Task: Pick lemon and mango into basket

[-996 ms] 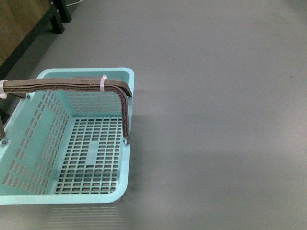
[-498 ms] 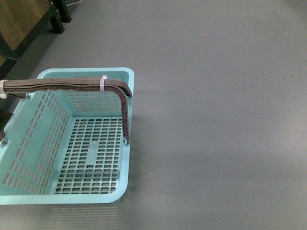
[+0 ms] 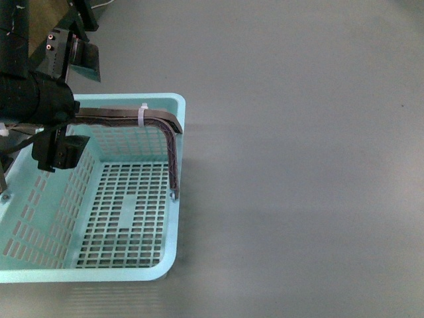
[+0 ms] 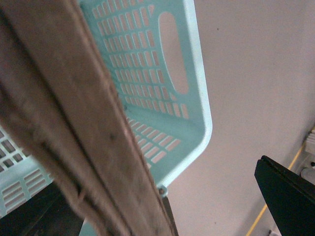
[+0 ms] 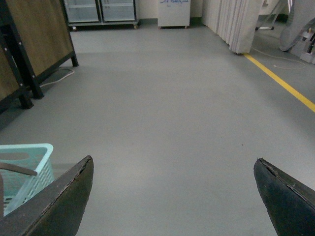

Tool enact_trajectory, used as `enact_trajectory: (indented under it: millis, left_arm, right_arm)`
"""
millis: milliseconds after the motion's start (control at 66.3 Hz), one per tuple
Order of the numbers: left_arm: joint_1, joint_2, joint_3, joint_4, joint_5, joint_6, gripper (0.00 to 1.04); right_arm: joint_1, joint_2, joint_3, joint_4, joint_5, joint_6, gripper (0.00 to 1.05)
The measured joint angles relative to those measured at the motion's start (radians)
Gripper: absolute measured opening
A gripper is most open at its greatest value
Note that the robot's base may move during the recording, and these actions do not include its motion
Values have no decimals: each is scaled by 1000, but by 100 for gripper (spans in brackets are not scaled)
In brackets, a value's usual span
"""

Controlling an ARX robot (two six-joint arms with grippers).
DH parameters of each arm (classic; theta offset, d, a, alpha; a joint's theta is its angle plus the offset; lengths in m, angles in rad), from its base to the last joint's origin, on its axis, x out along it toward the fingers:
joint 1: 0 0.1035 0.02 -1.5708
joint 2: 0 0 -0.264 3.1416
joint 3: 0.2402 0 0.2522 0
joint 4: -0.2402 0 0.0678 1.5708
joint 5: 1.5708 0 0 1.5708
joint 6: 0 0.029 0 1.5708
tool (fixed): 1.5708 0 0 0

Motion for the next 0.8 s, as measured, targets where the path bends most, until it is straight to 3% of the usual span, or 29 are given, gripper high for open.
enact_trajectory:
  millis: [75,422,558,800]
  left_arm:
    - [5,36,42,-34,-2,22,96]
    - [11,105,141,-156,-8,20,34]
    - [15,73,128,-177,1,-27,15]
    - [26,-239,-48,-208,-1,-54,15]
  right_arm:
    - [0,0,0,0,0,0,96]
    - [0,0,0,0,0,0,96]
    - [0,0,0,0,0,0,96]
    - [0,0,0,0,0,0,96]
